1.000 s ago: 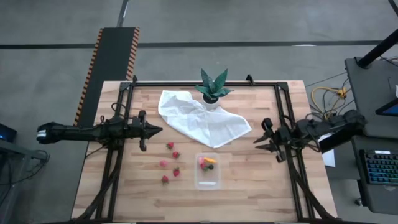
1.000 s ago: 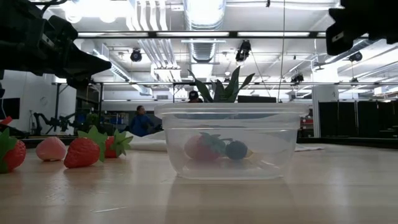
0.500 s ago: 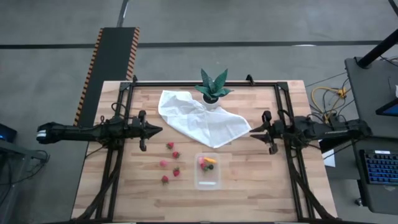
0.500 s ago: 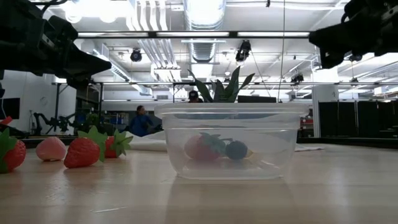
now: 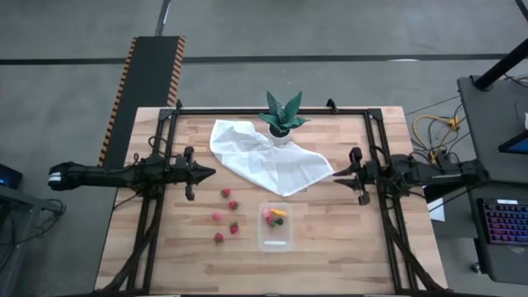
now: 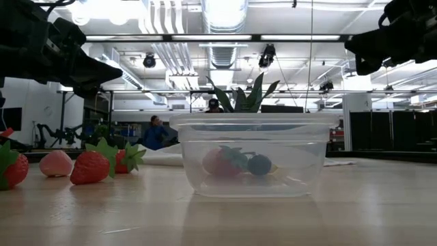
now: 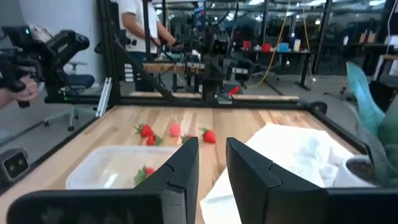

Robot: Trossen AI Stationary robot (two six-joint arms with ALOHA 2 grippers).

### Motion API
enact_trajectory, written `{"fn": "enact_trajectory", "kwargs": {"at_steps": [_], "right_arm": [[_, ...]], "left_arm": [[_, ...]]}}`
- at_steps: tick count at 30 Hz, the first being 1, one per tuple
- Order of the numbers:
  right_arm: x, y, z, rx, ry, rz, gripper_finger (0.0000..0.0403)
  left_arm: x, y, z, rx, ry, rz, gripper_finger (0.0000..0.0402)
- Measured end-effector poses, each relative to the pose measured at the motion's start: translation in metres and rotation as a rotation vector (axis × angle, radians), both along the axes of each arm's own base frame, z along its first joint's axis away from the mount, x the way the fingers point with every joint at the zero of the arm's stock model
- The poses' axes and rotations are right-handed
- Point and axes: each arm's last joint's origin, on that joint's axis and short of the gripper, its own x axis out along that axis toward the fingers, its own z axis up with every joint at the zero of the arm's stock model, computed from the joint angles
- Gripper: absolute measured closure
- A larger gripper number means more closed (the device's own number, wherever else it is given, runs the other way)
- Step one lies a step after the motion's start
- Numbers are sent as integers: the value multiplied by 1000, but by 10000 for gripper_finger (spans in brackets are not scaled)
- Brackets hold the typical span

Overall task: Pick and placing Produce into tupperware
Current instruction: Put the red strawberry into the transparent bin

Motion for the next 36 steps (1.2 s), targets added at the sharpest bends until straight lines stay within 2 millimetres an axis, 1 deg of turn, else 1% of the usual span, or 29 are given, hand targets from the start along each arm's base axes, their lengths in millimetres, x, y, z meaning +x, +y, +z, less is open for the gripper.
{"fn": "enact_trajectory", "kwargs": {"at_steps": [2, 5, 8, 12, 15, 22, 28, 36], "right_arm": [[-4, 0, -1, 11, -2, -8, 327], [-7, -1, -1, 39, -50, -22, 322], [-8, -1, -5, 44, -58, -26, 318], [-8, -1, -17, 50, -39, -34, 317], [-7, -2, -22, 66, -25, -53, 320], [-6, -3, -25, 31, 2, -89, 342], [-3, -5, -27, -30, 30, -150, 389], [-2, -5, -29, -27, 51, -171, 394]], "left_arm": [[0, 0, -1, 0, 5, 0, 402], [1, 0, -1, 0, 11, -1, 402], [1, 0, -2, 0, 17, -1, 402], [1, 0, -2, 0, 18, -1, 402], [1, 0, -2, -1, 23, -2, 402], [1, 0, -2, 0, 23, -2, 402], [1, 0, -2, 1, 24, -2, 402], [1, 0, -3, 2, 27, -2, 402]]}}
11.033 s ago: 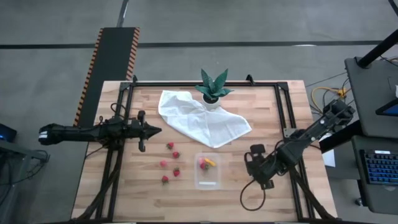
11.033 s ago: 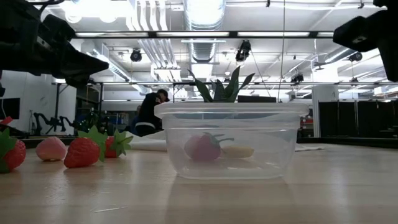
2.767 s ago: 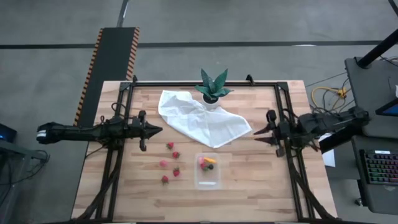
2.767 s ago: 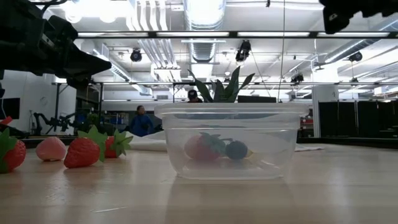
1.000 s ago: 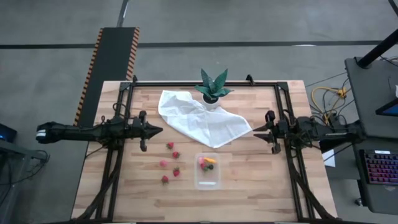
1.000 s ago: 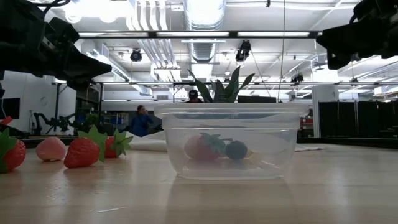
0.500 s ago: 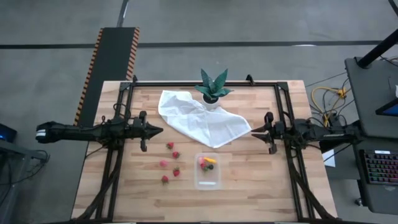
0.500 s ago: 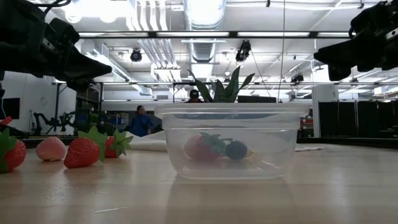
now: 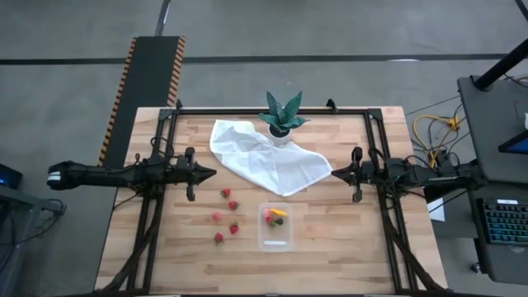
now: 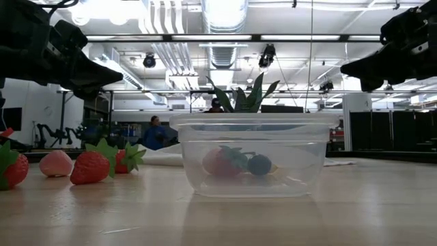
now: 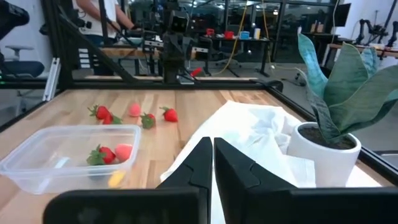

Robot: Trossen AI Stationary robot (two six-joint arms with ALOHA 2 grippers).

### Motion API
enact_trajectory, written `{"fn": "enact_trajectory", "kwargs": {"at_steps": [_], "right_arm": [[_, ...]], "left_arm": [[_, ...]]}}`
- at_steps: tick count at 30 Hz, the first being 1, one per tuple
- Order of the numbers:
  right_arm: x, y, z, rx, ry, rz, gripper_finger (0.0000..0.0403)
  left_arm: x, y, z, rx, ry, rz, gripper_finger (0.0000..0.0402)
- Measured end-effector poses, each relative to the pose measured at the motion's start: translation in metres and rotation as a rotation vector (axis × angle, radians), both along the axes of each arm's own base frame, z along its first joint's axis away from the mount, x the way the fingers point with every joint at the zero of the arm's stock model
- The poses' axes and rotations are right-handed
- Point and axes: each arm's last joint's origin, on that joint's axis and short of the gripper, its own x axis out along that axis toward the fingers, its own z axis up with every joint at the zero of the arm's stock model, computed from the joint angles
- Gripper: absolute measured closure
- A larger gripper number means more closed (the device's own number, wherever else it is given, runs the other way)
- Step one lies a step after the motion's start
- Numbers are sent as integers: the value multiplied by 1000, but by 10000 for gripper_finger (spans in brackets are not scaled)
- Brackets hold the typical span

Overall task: Pick and placing Produce into tupperware
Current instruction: Put the red strawberry into the transparent bin

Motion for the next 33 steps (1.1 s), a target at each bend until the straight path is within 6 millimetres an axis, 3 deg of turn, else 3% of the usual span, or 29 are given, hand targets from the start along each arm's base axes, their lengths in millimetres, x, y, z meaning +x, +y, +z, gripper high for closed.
{"fn": "enact_trajectory", "kwargs": {"at_steps": [4, 12, 22, 28, 33], "right_arm": [[0, 0, 0, 26, -5, -1, 394], [0, 0, 0, 166, -21, -8, 394], [0, 0, 0, 158, -20, -7, 394], [0, 0, 0, 158, -21, -7, 394], [0, 0, 1, 157, -21, -7, 394]], "left_arm": [[0, 0, 0, 7, 0, -1, 402], [0, 0, 4, 189, -19, -18, 402], [1, 0, 14, 334, -91, -23, 402], [0, -2, 29, 381, -238, -45, 402], [1, -1, 27, 436, -197, -50, 402]]}}
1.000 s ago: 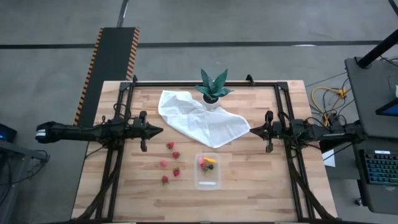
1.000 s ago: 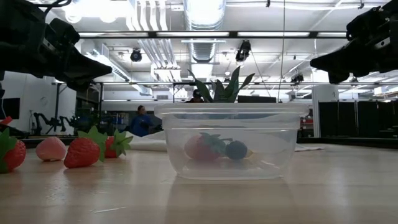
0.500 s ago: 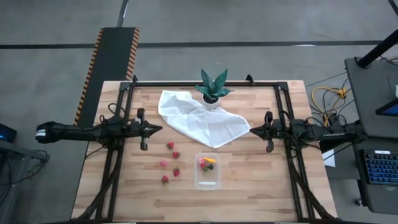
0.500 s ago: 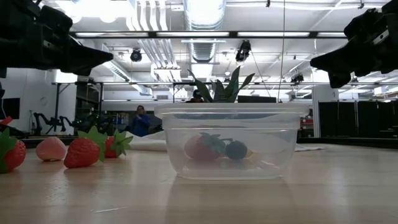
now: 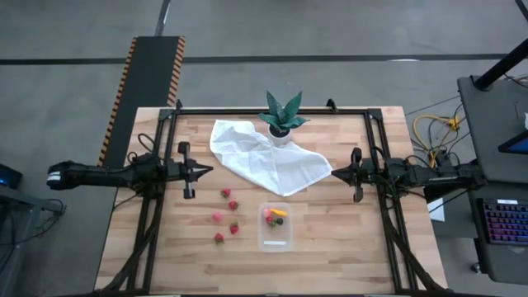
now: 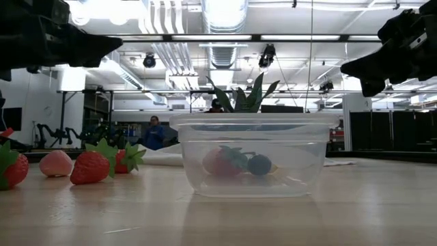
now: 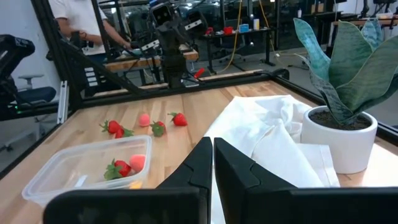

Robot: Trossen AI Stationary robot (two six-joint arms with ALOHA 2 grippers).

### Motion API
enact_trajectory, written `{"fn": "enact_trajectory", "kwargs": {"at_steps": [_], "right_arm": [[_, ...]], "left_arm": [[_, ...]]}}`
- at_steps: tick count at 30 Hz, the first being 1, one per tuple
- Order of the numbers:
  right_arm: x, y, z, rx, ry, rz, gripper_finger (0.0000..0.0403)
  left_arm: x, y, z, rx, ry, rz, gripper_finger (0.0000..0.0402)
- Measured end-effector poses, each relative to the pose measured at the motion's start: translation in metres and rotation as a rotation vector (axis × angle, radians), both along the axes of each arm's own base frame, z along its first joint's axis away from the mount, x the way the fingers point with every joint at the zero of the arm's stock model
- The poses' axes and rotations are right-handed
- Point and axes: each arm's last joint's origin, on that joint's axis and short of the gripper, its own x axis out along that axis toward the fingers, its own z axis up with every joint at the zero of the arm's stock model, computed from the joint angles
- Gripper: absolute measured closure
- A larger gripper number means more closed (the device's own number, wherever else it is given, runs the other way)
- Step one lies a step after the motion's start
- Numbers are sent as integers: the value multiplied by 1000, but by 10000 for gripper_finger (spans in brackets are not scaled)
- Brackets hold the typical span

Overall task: Pick and placing Produce into tupperware
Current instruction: Put the red strawberry into the transparent bin

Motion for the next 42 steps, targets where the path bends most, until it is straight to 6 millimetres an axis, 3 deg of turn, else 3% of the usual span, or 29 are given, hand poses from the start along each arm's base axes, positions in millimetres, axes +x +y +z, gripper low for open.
{"fn": "enact_trajectory", "kwargs": {"at_steps": [22, 30, 42], "right_arm": [[0, 0, 0, -3, 0, 1, 394], [0, 0, 0, 13, -2, 0, 394], [0, 0, 1, -8, -6, 1, 394]], "left_arm": [[1, 0, -3, -8, 48, 5, 402], [3, -1, 11, -14, 147, -52, 399], [12, 0, 14, -57, 196, -28, 262]]}}
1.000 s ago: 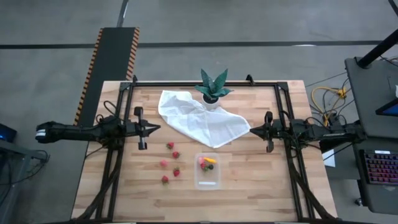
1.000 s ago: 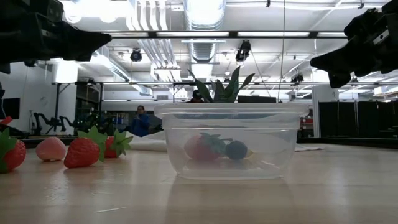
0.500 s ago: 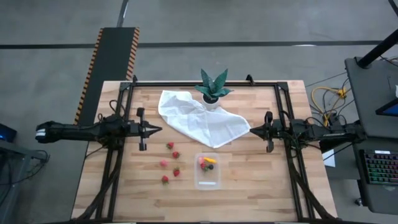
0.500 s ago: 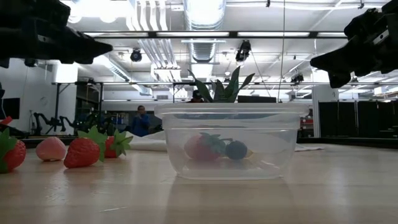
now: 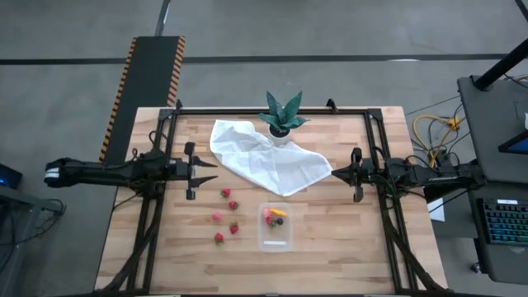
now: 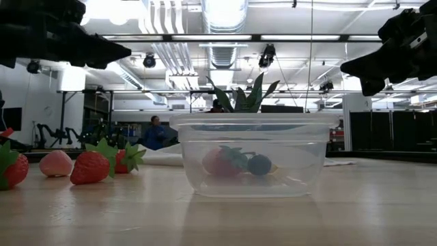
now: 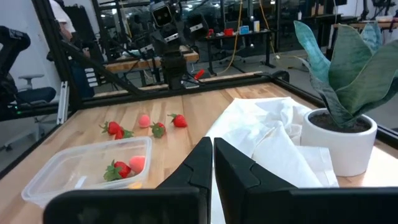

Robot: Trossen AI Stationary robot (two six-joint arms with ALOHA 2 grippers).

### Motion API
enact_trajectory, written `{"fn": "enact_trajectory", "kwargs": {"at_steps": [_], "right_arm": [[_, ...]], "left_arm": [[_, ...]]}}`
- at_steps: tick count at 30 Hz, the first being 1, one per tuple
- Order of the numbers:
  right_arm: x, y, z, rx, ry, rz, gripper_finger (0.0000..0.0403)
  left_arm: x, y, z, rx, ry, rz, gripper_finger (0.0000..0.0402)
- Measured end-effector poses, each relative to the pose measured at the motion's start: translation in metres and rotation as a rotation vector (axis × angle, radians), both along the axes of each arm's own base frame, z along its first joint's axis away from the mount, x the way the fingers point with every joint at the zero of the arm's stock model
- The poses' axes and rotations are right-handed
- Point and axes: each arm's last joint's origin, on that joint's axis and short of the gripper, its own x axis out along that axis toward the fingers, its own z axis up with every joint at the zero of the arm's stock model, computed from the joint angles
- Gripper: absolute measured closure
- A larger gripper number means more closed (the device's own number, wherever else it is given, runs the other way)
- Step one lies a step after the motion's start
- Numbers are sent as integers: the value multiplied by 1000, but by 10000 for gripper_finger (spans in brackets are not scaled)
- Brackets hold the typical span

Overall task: Pick and placing Produce into tupperware
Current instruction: Put the red strawberry into the transparent bin

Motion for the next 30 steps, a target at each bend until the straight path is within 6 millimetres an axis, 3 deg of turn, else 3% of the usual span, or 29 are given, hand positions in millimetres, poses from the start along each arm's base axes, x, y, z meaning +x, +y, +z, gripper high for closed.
{"fn": "enact_trajectory", "kwargs": {"at_steps": [16, 23, 30], "right_arm": [[0, 0, -1, -2, 12, -1, 394], [0, 0, -1, -3, 13, -1, 394], [0, 0, -1, -10, 14, 0, 394]], "left_arm": [[23, -13, 7, -125, 498, 112, 256], [31, -20, -3, -369, 662, 250, 256], [48, -29, 4, -659, 737, 291, 256]]}}
